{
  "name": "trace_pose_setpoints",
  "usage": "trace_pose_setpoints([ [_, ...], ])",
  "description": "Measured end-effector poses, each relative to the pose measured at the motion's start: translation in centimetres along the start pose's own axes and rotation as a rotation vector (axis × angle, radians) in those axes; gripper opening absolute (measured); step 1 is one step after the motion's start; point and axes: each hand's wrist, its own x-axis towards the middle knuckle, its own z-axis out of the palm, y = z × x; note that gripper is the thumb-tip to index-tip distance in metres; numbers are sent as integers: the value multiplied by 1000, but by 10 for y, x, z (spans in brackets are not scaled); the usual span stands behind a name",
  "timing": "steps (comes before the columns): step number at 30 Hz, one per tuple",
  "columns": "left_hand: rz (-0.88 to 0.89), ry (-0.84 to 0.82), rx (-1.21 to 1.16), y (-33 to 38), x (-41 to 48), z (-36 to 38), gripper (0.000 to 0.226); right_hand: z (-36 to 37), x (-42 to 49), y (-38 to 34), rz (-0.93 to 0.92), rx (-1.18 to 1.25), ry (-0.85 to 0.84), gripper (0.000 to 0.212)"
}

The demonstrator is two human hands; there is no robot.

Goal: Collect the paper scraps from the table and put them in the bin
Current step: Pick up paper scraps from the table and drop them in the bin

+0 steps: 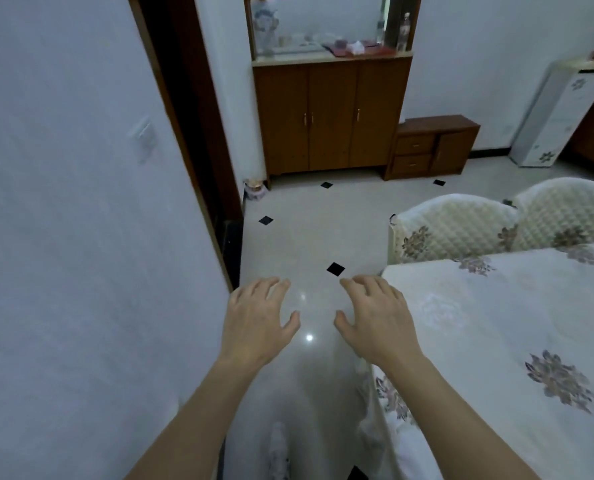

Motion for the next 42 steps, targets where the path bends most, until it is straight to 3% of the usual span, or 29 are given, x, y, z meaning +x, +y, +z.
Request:
trace_pose_setpoints([
  [16,65,-8,-43,-135,241,82,55,97,246,-6,76,-64,21,49],
  [26,111,-39,-118,-163,347,131,54,146,336,21,148,-84,-1,45],
  [33,138,-77,-94,-165,442,178,55,190,419,69,184,-40,-28,49],
  [42,210,-170,-82,-123,619,262,59,233,557,190,299,-18,-25,47],
])
